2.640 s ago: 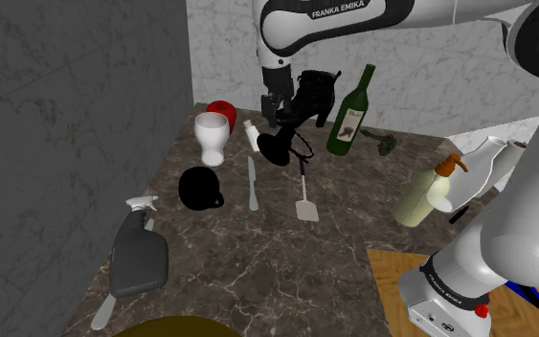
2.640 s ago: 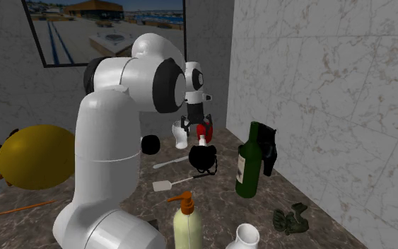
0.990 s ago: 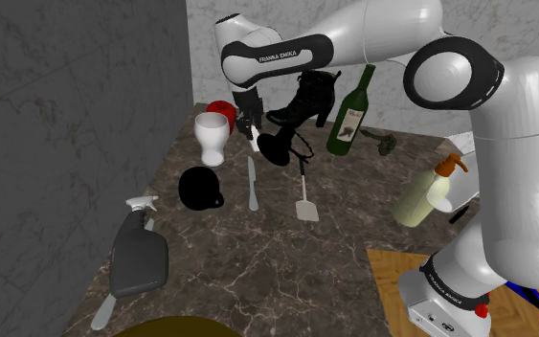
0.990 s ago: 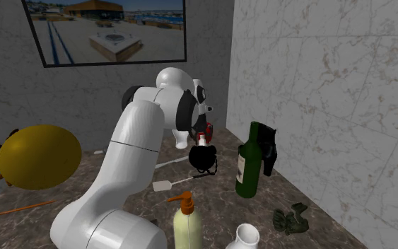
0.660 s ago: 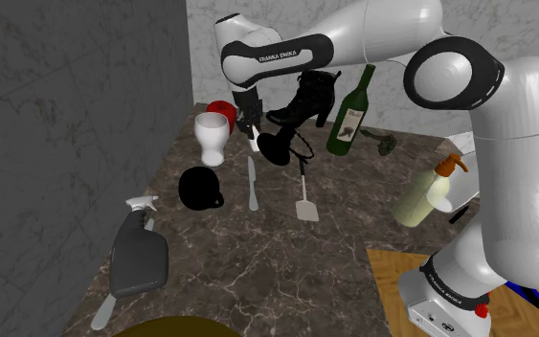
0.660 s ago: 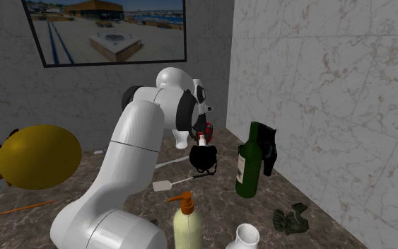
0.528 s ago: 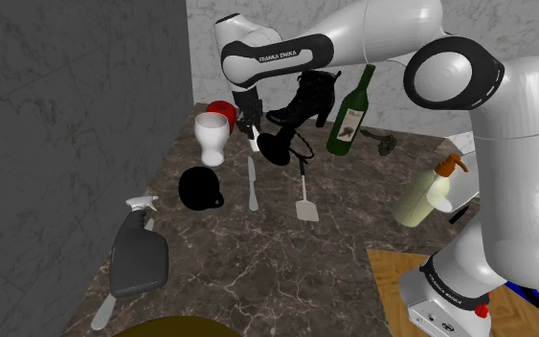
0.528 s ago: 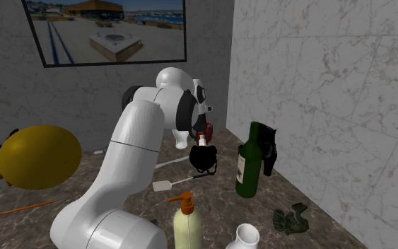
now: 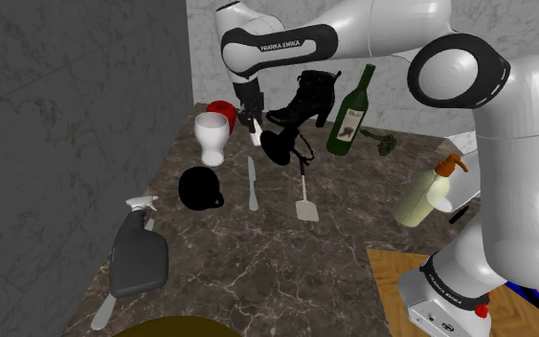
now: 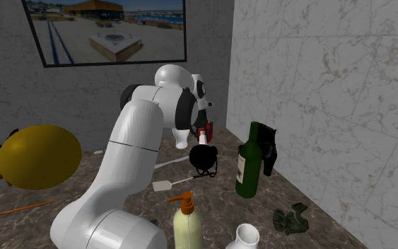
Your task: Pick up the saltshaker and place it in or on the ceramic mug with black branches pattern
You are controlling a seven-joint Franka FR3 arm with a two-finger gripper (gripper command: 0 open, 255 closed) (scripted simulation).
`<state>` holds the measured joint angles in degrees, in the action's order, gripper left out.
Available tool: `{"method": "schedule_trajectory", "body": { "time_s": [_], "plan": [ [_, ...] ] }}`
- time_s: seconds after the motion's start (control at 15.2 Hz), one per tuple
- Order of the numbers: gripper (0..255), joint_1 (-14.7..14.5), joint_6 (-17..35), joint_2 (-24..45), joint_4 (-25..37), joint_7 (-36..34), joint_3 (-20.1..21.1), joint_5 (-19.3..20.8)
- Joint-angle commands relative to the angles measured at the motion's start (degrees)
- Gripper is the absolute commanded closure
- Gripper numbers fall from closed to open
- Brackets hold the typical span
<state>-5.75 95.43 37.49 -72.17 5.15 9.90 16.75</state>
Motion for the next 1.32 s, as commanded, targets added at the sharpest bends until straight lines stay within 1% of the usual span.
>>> {"method": "schedule_trajectory", "body": {
  "time_s": [0.0,0.66,1.25],
  "plan": [
    [255,-0.2,-1.5,-0.1,1.4,0.2,0.0,-0.1],
    [255,-0.7,-8.6,-0.7,8.1,1.7,0.1,-0.3],
    [255,-1.7,-16.3,0.7,17.3,3.3,-0.1,-0.1]
  ]
}}
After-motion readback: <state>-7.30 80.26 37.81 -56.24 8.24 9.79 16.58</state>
